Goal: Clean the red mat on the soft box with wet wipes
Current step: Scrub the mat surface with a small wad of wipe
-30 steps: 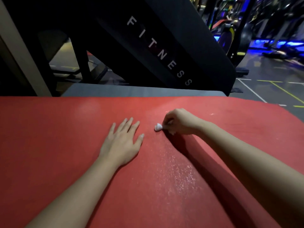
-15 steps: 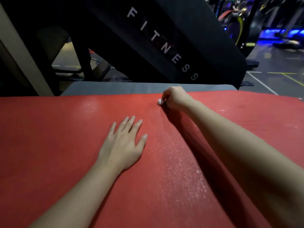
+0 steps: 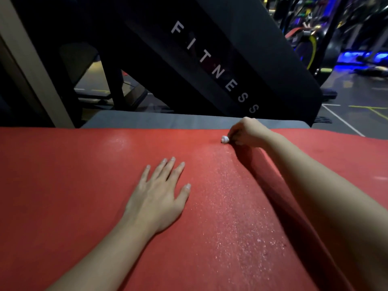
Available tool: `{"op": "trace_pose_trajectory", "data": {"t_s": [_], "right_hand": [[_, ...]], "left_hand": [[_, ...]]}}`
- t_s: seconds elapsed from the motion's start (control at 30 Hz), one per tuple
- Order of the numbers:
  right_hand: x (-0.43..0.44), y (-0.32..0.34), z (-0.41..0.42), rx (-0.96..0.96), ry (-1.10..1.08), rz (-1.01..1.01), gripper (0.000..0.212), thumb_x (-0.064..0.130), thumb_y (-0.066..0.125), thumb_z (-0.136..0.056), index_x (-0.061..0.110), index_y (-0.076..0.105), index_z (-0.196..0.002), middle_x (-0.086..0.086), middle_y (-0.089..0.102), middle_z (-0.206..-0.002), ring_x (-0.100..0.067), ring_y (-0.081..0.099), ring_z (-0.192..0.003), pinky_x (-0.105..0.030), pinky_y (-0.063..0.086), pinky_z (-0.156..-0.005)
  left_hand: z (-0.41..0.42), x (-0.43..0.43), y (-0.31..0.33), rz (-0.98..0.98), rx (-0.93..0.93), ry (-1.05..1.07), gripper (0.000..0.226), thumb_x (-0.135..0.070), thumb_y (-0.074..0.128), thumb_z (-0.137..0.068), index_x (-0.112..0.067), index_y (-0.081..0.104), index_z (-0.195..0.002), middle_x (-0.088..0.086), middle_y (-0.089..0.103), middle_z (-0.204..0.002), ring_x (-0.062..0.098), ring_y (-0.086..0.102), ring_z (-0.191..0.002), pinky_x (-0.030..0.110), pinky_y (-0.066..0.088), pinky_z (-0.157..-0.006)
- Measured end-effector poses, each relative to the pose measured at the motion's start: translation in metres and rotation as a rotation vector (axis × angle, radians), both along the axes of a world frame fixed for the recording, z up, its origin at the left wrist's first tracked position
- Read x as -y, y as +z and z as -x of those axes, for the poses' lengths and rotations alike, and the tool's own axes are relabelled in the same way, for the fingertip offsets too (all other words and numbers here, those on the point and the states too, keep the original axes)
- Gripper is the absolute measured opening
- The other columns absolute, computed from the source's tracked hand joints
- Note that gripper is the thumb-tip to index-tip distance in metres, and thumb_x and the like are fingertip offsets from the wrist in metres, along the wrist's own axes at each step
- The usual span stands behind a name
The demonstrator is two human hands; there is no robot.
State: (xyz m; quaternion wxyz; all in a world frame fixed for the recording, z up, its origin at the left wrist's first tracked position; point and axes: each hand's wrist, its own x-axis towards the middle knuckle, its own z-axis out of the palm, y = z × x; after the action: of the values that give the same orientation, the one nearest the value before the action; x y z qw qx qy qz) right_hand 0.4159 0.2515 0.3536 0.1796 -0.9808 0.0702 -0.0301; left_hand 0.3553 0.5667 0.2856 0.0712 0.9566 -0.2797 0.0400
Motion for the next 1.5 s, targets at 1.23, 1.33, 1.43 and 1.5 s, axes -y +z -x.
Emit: {"op": "trace_pose_trajectory", "data": {"t_s": [1.23,1.33,1.43,1.5], "right_hand": [[-0.086,-0.015,0.231,0.113,0.262,-0.048,0.021,0.009,0.072,-0.083,0.026,0.077,-0.094,0.009,0.062,-0.088,-0.004,0.060,-0.076,-0.013,0.041,-0.069],[-0.094,-0.018,0.219,0.174,0.085,-0.046,0.022,0.005,0.069,-0.080,0.022,0.078,-0.090,0.007,0.060,-0.084,-0.014,0.061,-0.077,-0.018,0.037,-0.066],[-0.104,-0.015,0.224,0.114,0.090,0.022,0.023,0.005,0.068,-0.078,0.021,0.079,-0.089,0.008,0.056,-0.081,-0.021,0.064,-0.078,-0.019,0.035,-0.066],[-0.114,-0.002,0.243,-0.009,0.108,0.044,0.023,0.008,0.067,-0.076,0.023,0.079,-0.089,0.006,0.062,-0.081,-0.019,0.065,-0.077,-0.020,0.036,-0.064]], "left_hand": [[-0.003,-0.001,0.004,-0.002,-0.045,-0.009,0.067,-0.057,0.020,-0.104,-0.030,0.010,-0.164,-0.004,0.005,-0.172,0.013,0.000,-0.157,0.048,0.000,-0.127],[-0.001,0.000,0.007,0.009,-0.036,0.007,0.066,-0.057,0.025,-0.104,-0.030,0.015,-0.163,-0.001,0.010,-0.171,0.015,0.006,-0.157,0.047,0.004,-0.127],[0.014,-0.003,0.016,0.031,0.018,0.018,0.063,-0.052,0.030,-0.105,-0.028,0.023,-0.162,0.004,0.018,-0.170,0.022,0.016,-0.156,0.050,0.010,-0.126],[0.031,-0.008,0.024,0.026,0.057,0.009,0.059,-0.047,0.035,-0.105,-0.025,0.030,-0.160,0.009,0.027,-0.166,0.026,0.025,-0.153,0.051,0.014,-0.125]]}}
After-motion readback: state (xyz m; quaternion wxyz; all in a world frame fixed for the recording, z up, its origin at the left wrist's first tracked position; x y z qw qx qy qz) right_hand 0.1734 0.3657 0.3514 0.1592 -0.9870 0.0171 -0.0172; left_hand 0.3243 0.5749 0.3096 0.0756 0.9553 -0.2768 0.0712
